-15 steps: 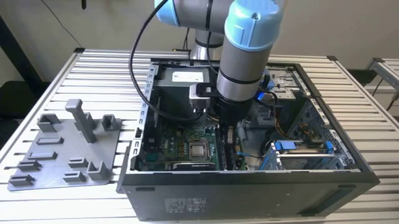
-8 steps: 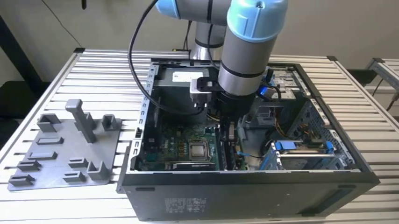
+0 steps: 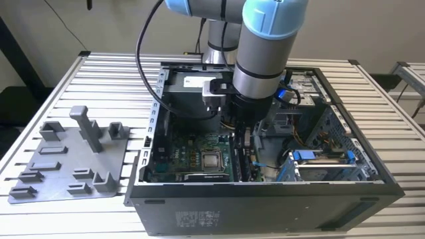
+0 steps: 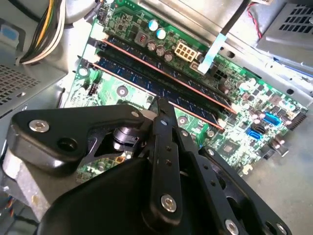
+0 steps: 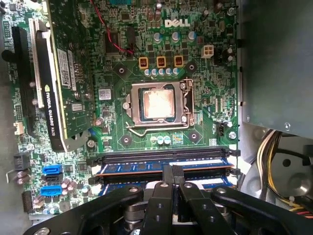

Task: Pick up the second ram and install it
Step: 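Press down the second ram until it locks into place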

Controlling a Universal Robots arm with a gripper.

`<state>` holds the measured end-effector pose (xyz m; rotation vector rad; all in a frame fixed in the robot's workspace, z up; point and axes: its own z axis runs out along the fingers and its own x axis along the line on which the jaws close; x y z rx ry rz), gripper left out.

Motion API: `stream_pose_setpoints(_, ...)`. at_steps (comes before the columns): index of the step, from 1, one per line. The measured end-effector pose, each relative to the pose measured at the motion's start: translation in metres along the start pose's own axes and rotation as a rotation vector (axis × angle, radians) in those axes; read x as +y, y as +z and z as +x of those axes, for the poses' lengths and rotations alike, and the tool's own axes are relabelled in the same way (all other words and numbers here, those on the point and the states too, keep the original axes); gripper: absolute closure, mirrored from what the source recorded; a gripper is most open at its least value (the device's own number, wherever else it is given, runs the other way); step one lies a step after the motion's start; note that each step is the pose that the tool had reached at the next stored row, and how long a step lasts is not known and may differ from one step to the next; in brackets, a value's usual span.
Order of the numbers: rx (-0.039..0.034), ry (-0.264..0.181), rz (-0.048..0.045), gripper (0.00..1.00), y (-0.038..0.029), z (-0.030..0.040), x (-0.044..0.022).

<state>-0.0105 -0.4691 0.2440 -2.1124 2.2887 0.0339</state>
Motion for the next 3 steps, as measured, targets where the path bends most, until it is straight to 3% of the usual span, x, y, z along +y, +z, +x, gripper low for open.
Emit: stream_pose_setpoints(3, 0.0000, 0.000, 0.0001, 0.89, 0.0000, 0.0000, 0.0000)
